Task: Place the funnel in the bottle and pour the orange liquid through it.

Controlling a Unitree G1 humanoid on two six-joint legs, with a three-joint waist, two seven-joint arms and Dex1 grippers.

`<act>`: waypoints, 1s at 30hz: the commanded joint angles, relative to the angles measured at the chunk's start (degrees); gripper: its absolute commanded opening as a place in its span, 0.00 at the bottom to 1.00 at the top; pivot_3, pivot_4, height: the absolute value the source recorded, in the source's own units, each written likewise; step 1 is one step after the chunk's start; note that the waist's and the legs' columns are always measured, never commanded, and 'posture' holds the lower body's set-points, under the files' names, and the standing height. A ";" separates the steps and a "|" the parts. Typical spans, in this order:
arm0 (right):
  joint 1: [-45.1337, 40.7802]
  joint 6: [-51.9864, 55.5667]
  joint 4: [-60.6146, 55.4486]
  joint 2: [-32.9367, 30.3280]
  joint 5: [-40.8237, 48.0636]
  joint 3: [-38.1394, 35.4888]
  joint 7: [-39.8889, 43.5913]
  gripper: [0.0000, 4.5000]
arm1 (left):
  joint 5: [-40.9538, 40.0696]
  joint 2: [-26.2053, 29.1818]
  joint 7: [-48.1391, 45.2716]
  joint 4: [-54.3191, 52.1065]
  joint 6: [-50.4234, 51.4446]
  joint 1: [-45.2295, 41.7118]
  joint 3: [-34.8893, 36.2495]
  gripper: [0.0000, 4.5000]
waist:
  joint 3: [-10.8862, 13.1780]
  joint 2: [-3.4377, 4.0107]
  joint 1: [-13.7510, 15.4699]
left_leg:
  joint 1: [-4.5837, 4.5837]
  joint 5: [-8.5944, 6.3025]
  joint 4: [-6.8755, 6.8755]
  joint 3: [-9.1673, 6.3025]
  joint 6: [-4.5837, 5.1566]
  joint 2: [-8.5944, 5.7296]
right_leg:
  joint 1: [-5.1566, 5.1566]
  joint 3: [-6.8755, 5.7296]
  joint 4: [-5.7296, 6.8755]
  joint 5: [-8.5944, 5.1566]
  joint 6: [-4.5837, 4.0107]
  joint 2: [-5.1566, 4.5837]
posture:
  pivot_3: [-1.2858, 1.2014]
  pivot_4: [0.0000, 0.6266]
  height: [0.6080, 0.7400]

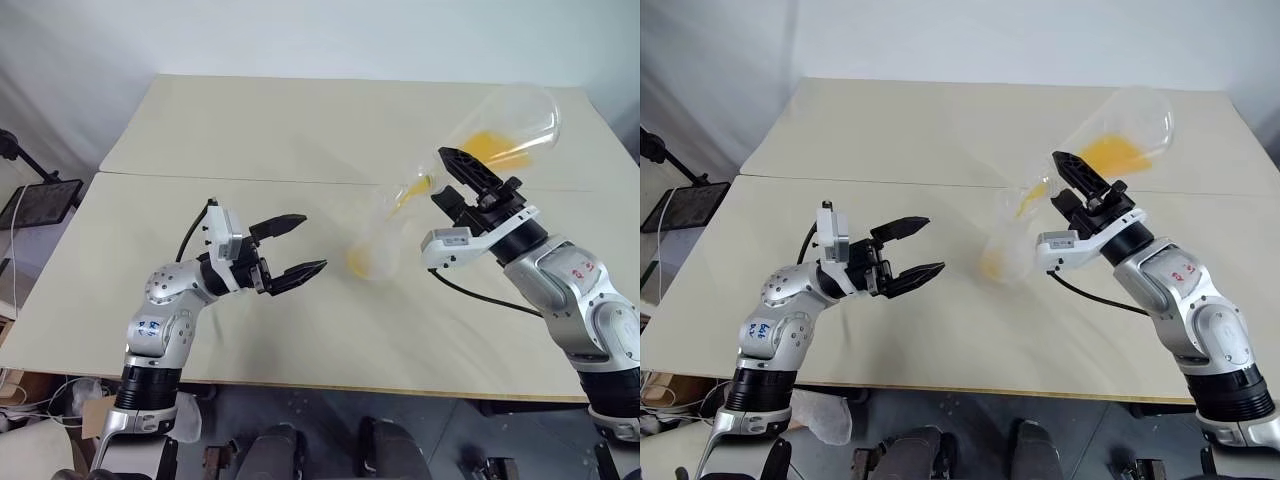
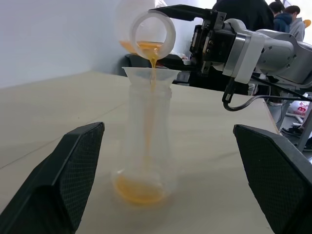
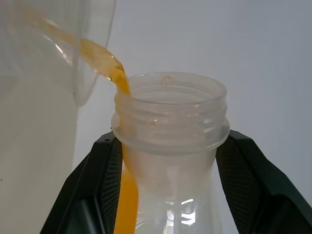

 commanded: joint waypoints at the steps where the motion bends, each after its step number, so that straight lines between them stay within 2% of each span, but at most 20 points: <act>1: -1.39 -0.34 -0.99 -1.13 -0.59 -1.89 -1.36 0.54 | -0.51 0.09 0.13 -1.39 -1.06 0.31 0.24 1.00 | 0.00 0.00 0.01 | 0.00 0.00 0.00 0.00 0.00 0.00 | 0.00 0.00 0.00 0.00 0.00 0.00 | 0.52 0.24 1.00; 30: -1.01 -2.28 0.02 -1.46 -3.08 -1.72 -3.68 0.54 | -0.62 0.13 0.91 -2.03 -1.02 1.15 0.03 1.00 | 0.00 0.00 0.01 | 0.00 0.00 0.00 0.00 -0.01 0.00 | 0.00 0.01 0.00 0.00 0.00 0.00 | 0.52 0.24 1.00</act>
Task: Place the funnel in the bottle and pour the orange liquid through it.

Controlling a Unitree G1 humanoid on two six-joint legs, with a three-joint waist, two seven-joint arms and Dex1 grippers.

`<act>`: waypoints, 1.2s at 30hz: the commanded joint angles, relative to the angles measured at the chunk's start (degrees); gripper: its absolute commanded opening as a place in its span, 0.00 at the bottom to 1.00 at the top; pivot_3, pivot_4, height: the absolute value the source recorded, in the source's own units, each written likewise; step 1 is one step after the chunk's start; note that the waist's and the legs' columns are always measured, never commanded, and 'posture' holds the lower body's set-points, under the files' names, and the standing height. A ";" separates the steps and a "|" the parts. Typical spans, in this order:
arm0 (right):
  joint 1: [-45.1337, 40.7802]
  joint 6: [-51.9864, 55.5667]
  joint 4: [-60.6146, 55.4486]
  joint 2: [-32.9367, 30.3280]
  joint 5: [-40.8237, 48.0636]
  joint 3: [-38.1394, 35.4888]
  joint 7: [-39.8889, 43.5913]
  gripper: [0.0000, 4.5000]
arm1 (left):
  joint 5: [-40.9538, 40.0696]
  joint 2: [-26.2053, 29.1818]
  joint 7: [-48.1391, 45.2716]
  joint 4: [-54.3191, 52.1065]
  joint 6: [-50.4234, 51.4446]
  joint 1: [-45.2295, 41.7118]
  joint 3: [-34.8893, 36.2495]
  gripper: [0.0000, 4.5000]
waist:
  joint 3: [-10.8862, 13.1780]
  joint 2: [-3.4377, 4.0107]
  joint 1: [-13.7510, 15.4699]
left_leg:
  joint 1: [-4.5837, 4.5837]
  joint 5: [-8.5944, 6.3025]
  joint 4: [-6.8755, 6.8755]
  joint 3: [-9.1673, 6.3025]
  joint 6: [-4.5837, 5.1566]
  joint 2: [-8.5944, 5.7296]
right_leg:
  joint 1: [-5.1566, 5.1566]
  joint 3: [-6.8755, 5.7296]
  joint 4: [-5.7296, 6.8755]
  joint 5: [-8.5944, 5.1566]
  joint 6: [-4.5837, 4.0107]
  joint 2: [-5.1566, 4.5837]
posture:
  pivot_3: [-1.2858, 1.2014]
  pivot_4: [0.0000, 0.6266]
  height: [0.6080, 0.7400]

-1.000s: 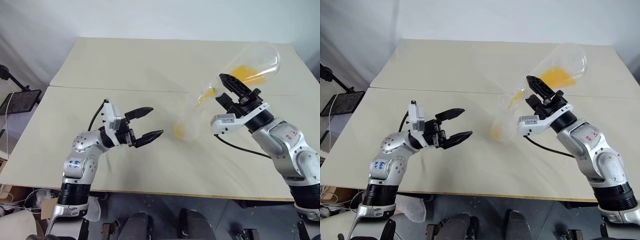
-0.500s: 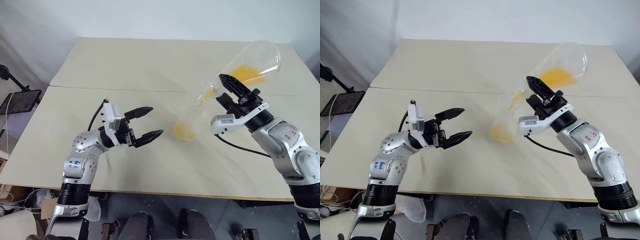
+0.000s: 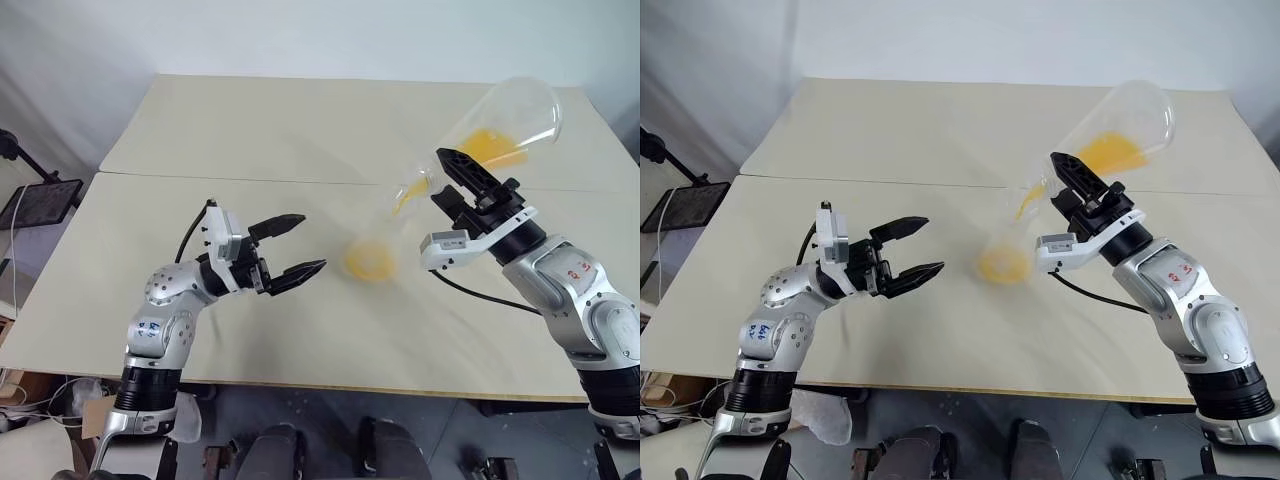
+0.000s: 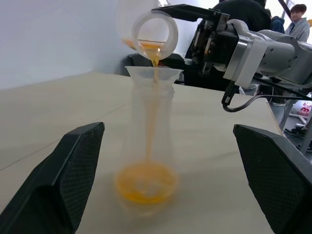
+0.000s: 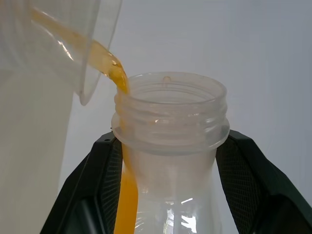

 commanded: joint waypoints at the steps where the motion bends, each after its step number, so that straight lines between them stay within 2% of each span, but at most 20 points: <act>1: -0.95 -0.74 -0.94 -1.50 0.17 -1.76 -1.18 0.54 | -0.63 0.09 0.20 -2.21 -0.55 0.41 0.00 1.00 | 0.00 0.00 0.01 | 0.00 0.00 0.00 0.00 0.00 0.00 | 0.00 0.00 0.00 0.00 0.00 0.00 | 0.52 0.24 1.00; 36: -2.49 -3.19 0.83 -2.38 -3.11 -1.39 -4.87 0.54 | -0.55 -0.36 1.05 -2.39 -0.73 -0.19 -0.14 1.00 | 0.00 0.00 -0.02 | 0.00 0.01 0.00 0.00 -0.01 0.02 | 0.00 0.00 -0.01 0.00 0.00 0.02 | 0.52 0.24 1.00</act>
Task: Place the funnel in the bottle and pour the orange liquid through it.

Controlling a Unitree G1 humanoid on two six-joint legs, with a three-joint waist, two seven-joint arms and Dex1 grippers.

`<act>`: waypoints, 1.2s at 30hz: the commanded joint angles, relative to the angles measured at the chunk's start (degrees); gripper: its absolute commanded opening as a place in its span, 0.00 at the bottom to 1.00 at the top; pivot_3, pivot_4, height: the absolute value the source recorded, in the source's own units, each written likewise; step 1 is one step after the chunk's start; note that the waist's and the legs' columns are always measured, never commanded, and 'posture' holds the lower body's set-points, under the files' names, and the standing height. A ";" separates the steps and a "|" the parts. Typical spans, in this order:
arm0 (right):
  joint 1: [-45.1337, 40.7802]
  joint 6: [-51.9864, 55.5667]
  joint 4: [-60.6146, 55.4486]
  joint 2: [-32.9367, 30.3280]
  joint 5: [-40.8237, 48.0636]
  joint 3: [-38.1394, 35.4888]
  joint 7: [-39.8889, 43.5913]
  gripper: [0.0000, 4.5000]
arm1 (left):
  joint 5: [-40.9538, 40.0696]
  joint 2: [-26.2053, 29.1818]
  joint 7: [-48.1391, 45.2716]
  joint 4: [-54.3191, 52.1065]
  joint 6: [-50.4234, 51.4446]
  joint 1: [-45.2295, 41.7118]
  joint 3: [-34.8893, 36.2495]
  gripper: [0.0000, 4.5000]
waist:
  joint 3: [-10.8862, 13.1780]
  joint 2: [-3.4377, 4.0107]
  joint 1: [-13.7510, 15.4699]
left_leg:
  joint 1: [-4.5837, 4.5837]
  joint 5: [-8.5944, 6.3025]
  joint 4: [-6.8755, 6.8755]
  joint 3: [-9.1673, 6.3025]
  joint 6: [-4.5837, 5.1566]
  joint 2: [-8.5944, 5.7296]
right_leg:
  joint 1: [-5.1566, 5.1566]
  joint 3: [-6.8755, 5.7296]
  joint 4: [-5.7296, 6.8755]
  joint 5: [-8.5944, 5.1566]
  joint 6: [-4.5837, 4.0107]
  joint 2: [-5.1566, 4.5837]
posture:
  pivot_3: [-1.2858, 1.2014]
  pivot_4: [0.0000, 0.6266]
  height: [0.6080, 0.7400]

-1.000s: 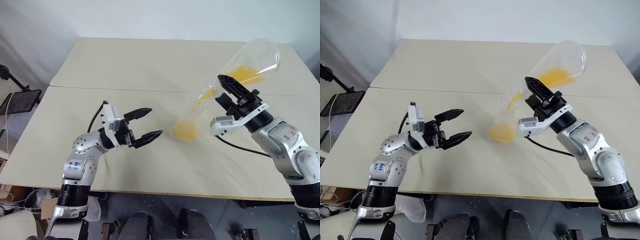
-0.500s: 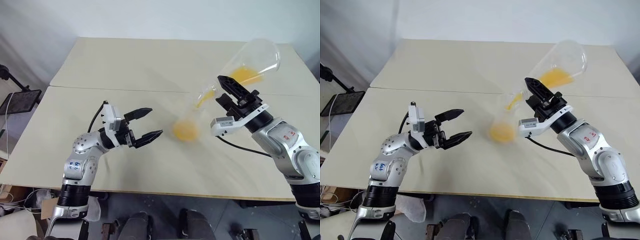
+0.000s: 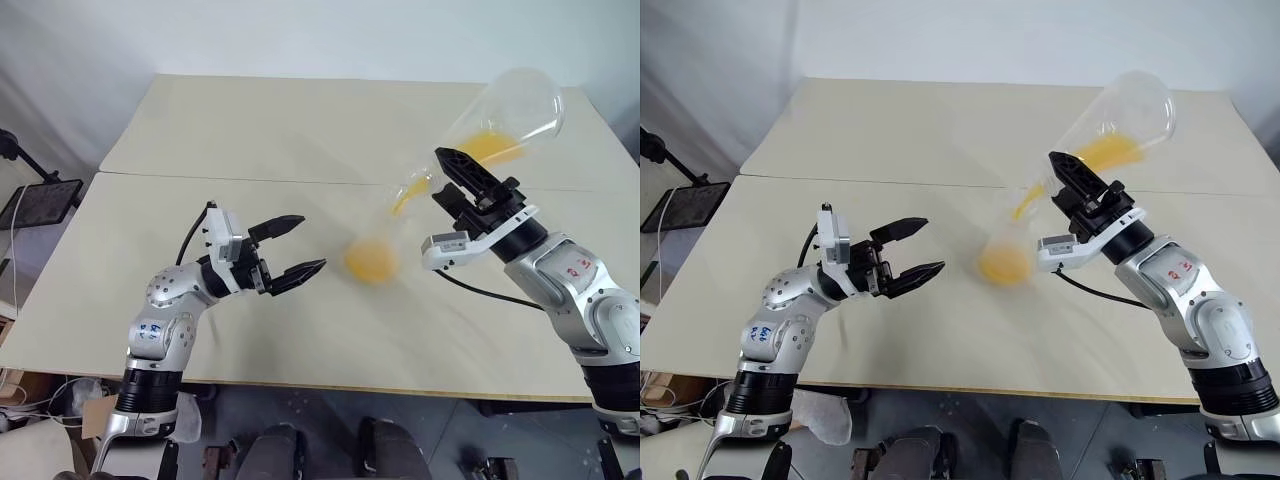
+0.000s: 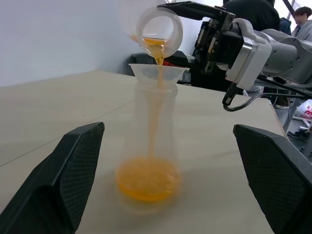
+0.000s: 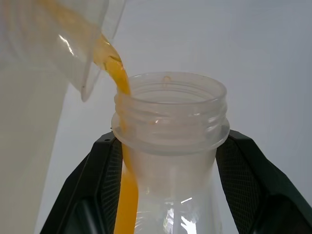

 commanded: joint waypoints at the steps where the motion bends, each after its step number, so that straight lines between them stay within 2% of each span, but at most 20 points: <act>1: -1.62 -0.61 -0.96 -1.33 -0.20 -1.37 -2.01 0.54 | -0.56 0.02 0.31 -2.48 -0.70 -0.15 -0.01 1.00 | 0.00 0.00 -0.01 | 0.00 0.00 0.00 0.00 0.00 0.00 | 0.00 0.00 0.00 0.00 0.00 0.00 | 0.52 0.24 1.00; 36: -1.33 -2.18 -0.61 -2.15 -2.24 -1.17 -3.70 0.54 | -0.63 -0.27 0.58 -2.46 -0.75 -0.13 -0.24 1.00 | 0.00 0.00 -0.02 | 0.00 0.01 0.00 0.00 -0.01 0.02 | 0.00 0.01 0.00 0.00 0.00 0.02 | 0.52 0.24 1.00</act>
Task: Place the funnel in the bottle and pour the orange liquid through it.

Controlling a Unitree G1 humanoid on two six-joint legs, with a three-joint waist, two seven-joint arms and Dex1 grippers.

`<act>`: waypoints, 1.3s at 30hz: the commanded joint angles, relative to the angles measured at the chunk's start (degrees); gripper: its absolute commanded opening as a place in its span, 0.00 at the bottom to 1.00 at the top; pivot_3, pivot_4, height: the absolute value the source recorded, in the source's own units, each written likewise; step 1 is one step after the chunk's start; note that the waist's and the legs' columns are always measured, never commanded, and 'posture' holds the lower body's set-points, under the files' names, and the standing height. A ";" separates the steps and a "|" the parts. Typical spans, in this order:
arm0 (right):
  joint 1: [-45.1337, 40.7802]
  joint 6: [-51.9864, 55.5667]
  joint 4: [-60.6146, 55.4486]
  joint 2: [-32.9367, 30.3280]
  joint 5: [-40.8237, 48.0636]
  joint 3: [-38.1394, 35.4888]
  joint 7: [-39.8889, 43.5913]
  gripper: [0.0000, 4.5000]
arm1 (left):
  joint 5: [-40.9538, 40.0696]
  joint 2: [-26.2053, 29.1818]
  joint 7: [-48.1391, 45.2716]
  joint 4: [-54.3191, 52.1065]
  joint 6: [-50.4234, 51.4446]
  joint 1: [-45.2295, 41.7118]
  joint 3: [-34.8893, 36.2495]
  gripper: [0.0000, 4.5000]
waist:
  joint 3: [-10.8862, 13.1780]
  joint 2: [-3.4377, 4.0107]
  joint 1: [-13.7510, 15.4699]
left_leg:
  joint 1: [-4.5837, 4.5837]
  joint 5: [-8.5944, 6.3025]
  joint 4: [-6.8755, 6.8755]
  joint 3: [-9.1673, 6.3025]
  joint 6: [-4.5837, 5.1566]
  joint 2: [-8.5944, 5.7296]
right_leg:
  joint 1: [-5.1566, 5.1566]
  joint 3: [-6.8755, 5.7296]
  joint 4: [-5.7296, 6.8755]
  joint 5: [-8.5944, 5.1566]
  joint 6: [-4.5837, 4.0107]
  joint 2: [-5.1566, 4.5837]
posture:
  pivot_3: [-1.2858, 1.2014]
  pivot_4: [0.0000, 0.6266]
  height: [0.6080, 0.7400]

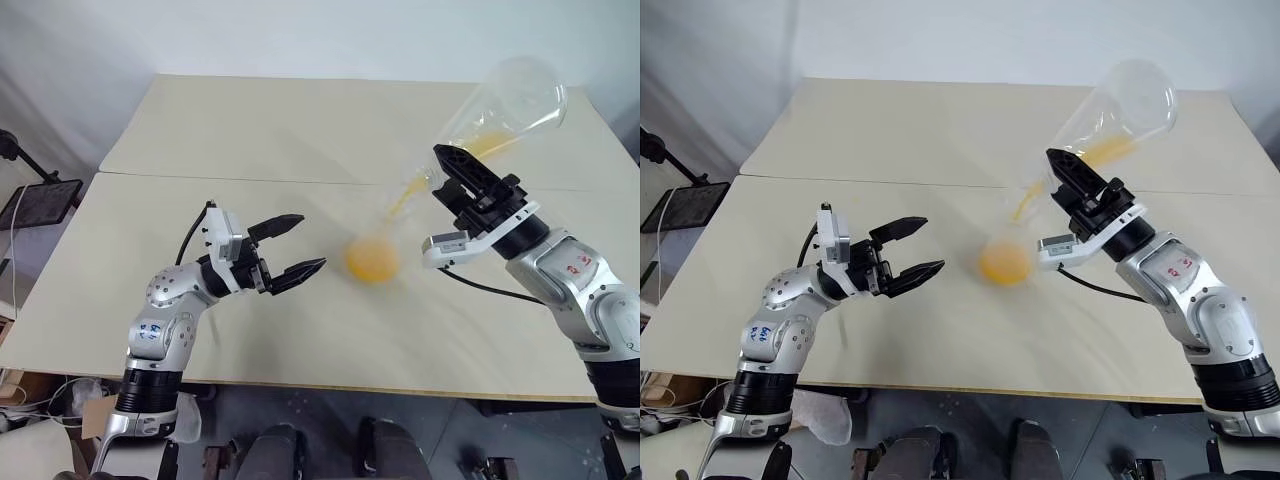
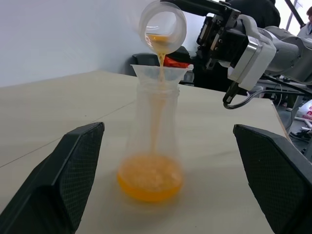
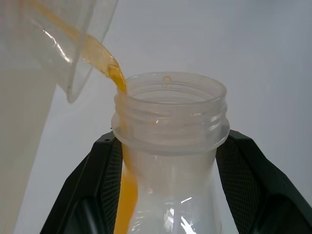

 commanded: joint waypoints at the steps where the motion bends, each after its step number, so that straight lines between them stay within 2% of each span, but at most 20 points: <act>1: -0.26 -0.11 -1.05 -1.16 0.04 -1.23 -1.49 0.54 | -0.61 -0.28 0.13 -2.33 -0.78 -0.16 -0.26 1.00 | 0.00 0.00 0.00 | 0.00 0.00 0.00 0.00 0.00 0.00 | 0.00 0.00 0.00 0.00 0.00 0.00 | 0.52 0.24 1.00; 39: -0.08 -0.04 -0.42 -0.81 0.50 -1.30 -2.33 0.54 | -0.48 -0.58 0.41 -1.80 -1.45 -0.63 -0.31 1.00 | 0.00 0.00 0.00 | 0.00 0.00 0.00 0.00 -0.01 0.00 | 0.00 0.00 0.00 0.00 0.00 0.01 | 0.52 0.24 1.00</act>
